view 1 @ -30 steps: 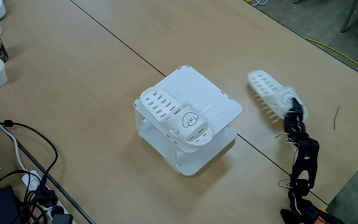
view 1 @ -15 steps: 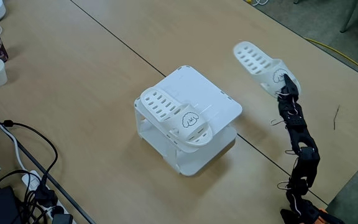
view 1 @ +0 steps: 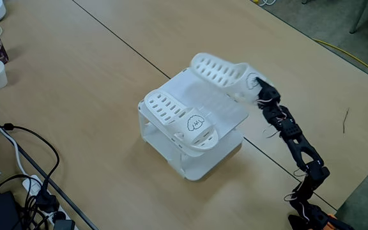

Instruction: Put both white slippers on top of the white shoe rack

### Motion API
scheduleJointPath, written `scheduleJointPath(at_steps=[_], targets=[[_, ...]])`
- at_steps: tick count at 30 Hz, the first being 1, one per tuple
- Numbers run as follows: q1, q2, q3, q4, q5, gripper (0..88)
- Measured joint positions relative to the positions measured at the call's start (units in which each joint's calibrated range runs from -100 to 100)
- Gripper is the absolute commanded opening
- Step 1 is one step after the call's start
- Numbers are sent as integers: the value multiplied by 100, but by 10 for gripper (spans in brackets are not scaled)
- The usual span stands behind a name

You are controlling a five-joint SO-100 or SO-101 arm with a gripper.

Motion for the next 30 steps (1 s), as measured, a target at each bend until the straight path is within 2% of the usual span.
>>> scheduleJointPath(at_steps=[9,30], targets=[[-659,-8,0,0,0,8],[-689,165,0,0,0,8]])
